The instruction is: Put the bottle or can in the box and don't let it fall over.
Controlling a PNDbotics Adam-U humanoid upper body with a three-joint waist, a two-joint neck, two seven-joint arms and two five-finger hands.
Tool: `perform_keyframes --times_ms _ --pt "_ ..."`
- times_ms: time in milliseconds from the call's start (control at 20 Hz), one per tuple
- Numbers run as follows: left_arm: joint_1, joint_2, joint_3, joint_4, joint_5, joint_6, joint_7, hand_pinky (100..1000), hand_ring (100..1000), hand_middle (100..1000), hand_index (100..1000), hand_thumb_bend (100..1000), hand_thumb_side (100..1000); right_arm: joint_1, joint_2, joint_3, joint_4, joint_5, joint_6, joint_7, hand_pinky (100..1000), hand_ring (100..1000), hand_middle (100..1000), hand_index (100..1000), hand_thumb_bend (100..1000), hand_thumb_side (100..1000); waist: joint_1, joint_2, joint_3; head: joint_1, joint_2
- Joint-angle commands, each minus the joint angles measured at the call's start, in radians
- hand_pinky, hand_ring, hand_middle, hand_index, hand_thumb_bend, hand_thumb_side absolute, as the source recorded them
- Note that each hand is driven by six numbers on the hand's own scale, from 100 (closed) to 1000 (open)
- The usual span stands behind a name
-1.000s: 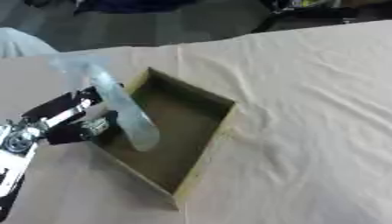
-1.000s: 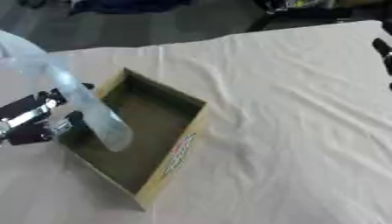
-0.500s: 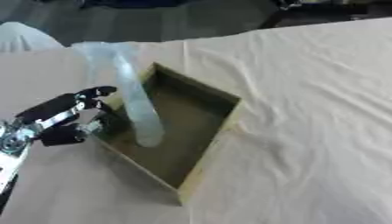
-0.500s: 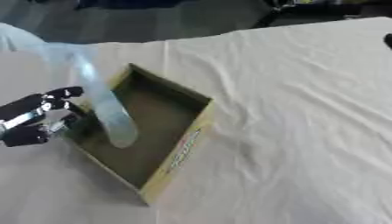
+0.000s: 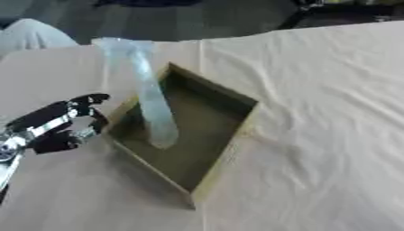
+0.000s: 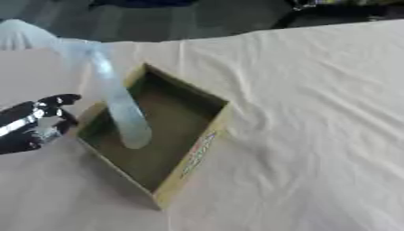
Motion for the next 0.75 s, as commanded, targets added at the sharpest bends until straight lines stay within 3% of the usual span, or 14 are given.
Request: perform_keyframes --times_ms 50,150,250,400,450,750 --pt "0.010 0.026 0.073 -0.067 0.047 0.026 0.043 1000 1000 1000 815 100 713 -0.005 -0.027 -0.014 -0.023 0.000 -0.007 -0.003 1000 1000 877 1000 100 557 -0.008 -0.009 0.005 0.004 0.000" --pt "0.018 0.005 0.126 -0.104 0.089 0.060 0.076 1000 1000 1000 827 100 554 -0.003 -0.025 -0.017 -0.023 0.004 -0.010 -0.005 1000 1000 877 1000 100 557 -0.012 -0.005 0.009 0.004 -0.002" --pt "0.020 -0.014 0.173 -0.144 0.133 0.104 0.118 1000 1000 1000 851 100 478 -0.001 -0.024 -0.019 -0.023 0.008 -0.013 -0.006 1000 1000 877 1000 100 556 -0.016 -0.002 0.013 0.002 -0.003" --pt "0.011 -0.045 0.223 -0.198 0.216 0.181 0.181 1000 1000 1000 884 100 611 0.002 -0.022 -0.019 -0.023 0.012 -0.017 -0.006 1000 1000 878 1000 100 555 -0.022 0.001 0.018 -0.004 -0.006" --pt "0.004 -0.057 0.234 -0.212 0.250 0.206 0.199 1000 1000 1000 958 100 632 0.003 -0.021 -0.019 -0.023 0.013 -0.018 -0.006 1000 1000 878 1000 100 545 -0.025 0.001 0.019 -0.007 -0.008" --pt "-0.083 -0.157 0.300 -0.281 0.619 0.374 0.389 1000 1000 1000 957 100 565 -0.002 -0.017 -0.014 -0.023 0.010 -0.024 0.006 1000 1000 879 1000 100 538 -0.044 -0.001 0.024 -0.003 -0.024"
